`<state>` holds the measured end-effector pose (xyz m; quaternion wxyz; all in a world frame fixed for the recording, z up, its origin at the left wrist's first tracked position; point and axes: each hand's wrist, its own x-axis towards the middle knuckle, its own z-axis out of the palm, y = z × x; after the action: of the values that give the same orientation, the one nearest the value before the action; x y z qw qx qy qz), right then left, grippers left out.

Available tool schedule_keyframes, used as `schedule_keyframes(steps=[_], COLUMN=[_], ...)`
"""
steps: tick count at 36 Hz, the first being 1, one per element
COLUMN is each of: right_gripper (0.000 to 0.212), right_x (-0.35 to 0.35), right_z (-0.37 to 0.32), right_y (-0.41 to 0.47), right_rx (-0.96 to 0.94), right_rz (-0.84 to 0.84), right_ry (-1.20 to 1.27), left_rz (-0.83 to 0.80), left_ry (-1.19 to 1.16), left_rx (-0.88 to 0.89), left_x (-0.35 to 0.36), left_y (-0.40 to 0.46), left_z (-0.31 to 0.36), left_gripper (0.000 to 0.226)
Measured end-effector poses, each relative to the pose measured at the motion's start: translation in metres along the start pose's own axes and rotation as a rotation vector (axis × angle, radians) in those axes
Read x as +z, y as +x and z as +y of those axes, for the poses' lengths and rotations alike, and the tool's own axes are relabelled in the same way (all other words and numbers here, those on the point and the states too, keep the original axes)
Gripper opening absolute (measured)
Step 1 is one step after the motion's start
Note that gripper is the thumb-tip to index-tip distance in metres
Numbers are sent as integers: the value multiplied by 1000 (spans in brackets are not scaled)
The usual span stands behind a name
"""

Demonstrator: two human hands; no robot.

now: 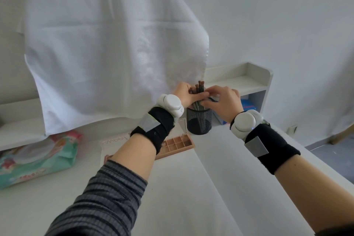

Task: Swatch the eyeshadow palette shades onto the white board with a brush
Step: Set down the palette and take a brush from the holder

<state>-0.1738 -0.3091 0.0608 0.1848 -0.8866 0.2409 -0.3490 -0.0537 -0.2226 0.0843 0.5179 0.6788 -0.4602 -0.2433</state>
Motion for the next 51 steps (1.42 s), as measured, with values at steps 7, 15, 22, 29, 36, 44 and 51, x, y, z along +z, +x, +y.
schedule_keyframes(steps=[7, 15, 22, 29, 36, 44, 51], right_gripper=[33, 38, 33, 35, 16, 26, 28], right_x=[11, 17, 11, 1, 0, 8, 19], right_z=[1, 5, -4, -16, -30, -86, -125], right_y=[-1, 1, -5, -8, -7, -8, -13], right_rx=[17, 39, 67, 115, 36, 106, 365], right_rz=[41, 65, 46, 72, 203, -67, -343], right_ry=[-69, -57, -37, 43, 162, 576, 1327], left_rz=[3, -125, -115, 33, 224, 385, 379], left_ry=[21, 2, -34, 99, 34, -145, -225], left_rx=[-49, -96, -122, -23, 82, 237, 257], left_x=[-2, -14, -14, -19, -40, -59, -72], left_y=[4, 4, 1, 0, -12, -38, -85], left_z=[-4, -6, -4, 6, 26, 49, 52], left_gripper=[32, 18, 25, 50, 51, 28, 30])
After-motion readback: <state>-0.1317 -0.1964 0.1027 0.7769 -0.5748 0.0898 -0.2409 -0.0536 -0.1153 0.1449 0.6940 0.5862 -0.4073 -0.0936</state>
